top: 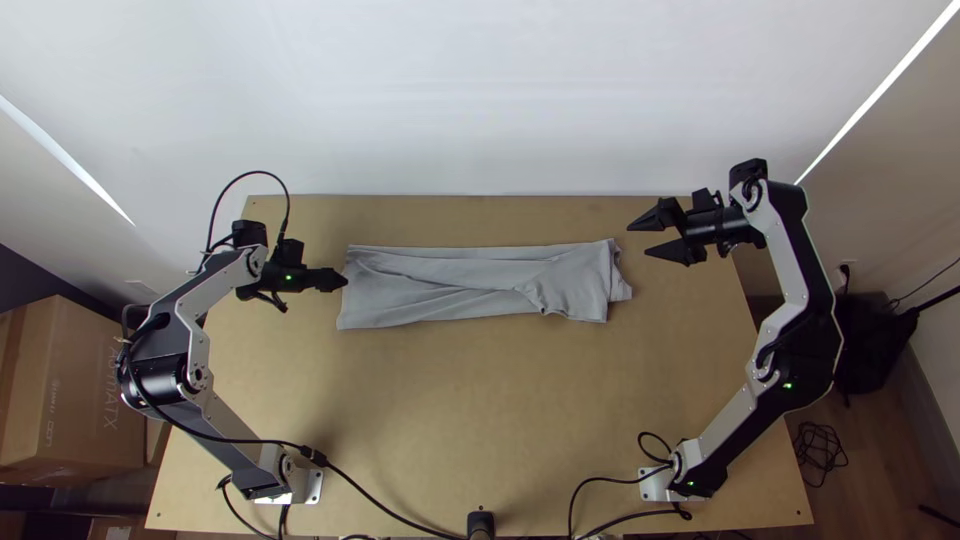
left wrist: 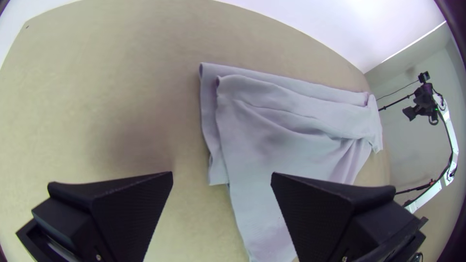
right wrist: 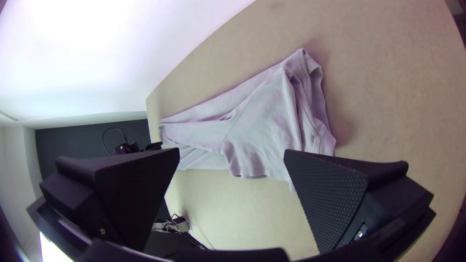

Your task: Fold the t-shirt

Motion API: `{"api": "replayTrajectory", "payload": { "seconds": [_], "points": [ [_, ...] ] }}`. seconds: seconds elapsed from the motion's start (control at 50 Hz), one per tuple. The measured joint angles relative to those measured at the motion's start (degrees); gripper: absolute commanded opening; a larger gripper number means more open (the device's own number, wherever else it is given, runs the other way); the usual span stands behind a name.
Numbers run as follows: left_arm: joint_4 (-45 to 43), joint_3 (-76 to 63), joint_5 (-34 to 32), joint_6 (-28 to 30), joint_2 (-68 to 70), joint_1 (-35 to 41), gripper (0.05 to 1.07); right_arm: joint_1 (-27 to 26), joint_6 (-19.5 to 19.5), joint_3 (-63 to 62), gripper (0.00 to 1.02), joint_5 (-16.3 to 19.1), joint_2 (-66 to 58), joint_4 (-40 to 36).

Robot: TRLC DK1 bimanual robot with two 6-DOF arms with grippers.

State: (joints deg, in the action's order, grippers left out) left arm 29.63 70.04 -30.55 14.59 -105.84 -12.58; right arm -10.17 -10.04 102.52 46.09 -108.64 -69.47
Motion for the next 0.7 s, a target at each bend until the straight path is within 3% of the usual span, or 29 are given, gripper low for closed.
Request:
{"api": "replayTrajectory", "payload": {
  "seconds": [0.44, 0.5, 0.54, 0.66, 0.7],
  "points": [
    [-7.19, -0.9, 4.59, -8.15, -0.76, 13.11, 1.0, 0.02, 0.22, -2.05, 0.99, 0.02, 2.51, 0.0],
    [-7.82, -0.94, 5.25, -8.85, -0.76, 13.75, 0.85, 0.02, 0.24, -2.45, 0.99, 0.02, 3.06, 0.04],
    [-8.2, -1.07, 5.4, -9.2, -0.76, 13.97, 0.7, 0.02, 0.24, -2.75, 0.99, 0.02, 3.41, 0.04],
    [-9.33, -1.81, 6.23, -10.62, -0.76, 13.7, 0.07, 0.02, 0.48, -3.98, 0.99, 0.02, 4.24, 0.02],
    [-10.05, -2.4, 6.25, -10.99, -0.76, 13.16, 0.08, 0.02, 0.72, -4.48, 0.99, 0.02, 4.44, 0.04]
  ]
}}
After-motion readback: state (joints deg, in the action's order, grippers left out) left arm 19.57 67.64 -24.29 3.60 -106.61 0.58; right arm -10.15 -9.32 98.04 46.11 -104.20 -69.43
